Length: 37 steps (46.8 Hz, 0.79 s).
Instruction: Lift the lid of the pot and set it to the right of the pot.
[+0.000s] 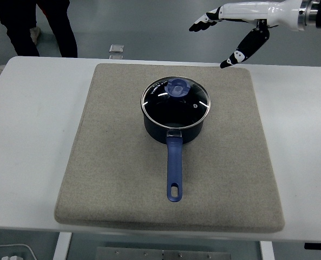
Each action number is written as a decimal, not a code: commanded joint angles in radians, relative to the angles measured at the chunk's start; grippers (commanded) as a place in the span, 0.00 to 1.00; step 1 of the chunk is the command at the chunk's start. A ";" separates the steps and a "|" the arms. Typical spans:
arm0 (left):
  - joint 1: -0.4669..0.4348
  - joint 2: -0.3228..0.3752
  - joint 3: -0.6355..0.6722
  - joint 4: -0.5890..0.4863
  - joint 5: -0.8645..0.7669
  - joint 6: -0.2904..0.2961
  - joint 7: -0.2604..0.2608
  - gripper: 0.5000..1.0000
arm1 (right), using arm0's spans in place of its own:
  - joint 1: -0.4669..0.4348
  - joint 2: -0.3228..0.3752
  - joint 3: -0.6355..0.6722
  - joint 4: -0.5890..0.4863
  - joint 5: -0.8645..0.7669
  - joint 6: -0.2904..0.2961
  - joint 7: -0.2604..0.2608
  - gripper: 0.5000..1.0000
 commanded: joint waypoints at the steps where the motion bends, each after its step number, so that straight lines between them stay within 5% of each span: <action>1: 0.000 0.000 0.000 0.000 0.000 0.000 0.001 1.00 | -0.005 0.011 0.000 0.004 -0.026 -0.021 0.011 0.81; 37: 0.000 0.000 0.000 0.000 0.000 0.000 -0.001 1.00 | -0.085 0.045 0.013 0.015 -0.025 -0.049 0.015 0.83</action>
